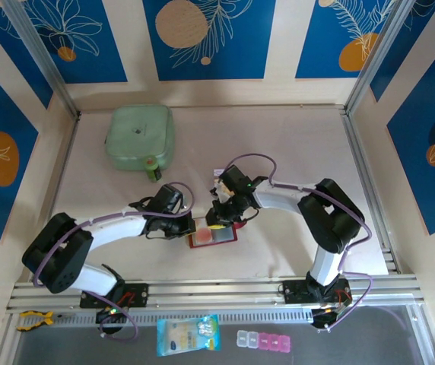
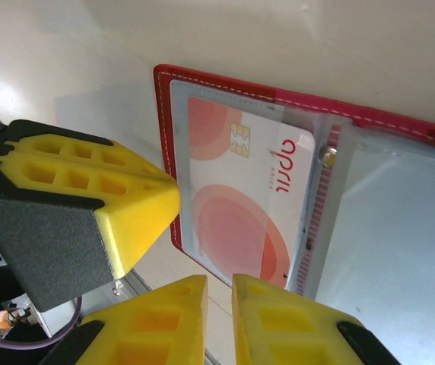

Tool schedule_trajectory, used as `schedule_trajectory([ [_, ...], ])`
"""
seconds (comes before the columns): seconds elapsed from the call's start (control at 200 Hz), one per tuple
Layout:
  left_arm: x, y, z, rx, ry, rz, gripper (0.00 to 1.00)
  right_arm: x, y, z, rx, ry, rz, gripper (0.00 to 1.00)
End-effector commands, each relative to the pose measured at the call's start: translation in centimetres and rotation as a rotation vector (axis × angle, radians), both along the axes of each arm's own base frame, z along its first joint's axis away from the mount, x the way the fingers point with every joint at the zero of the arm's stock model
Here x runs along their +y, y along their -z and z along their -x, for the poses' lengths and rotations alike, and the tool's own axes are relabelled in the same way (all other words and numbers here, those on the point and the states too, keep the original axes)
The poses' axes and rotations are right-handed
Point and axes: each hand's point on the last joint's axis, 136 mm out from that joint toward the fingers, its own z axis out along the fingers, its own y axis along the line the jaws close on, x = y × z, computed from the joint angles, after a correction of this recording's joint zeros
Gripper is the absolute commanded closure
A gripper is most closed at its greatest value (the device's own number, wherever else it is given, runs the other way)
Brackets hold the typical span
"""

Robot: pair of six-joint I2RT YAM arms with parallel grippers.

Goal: Take the credit cards out of the card holder

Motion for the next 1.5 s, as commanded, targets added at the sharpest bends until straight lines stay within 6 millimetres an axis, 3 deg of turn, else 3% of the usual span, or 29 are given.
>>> schedule_trajectory([
  [0.0,1.1,1.0,0.5,0.01,0.005,-0.041,0.97,0.6,0.0,0.3,0.015,-0.021,0.012,0.82],
  [0.36,1.7,1.9,1.1,0.029,0.005,-0.06,1.0,1.3,1.1,0.6,0.026,-0.046,0.052,0.79],
  [0.91,1.9,2.0,1.2,0.029,0.003,-0.059,1.0,0.0,3.1,0.8,0.017,-0.058,0.2,0.67],
  [1.496,1.4,1.0,0.6,0.015,0.009,-0.039,1.0,-0.2,1.1,0.5,-0.033,-0.057,0.214,0.66],
])
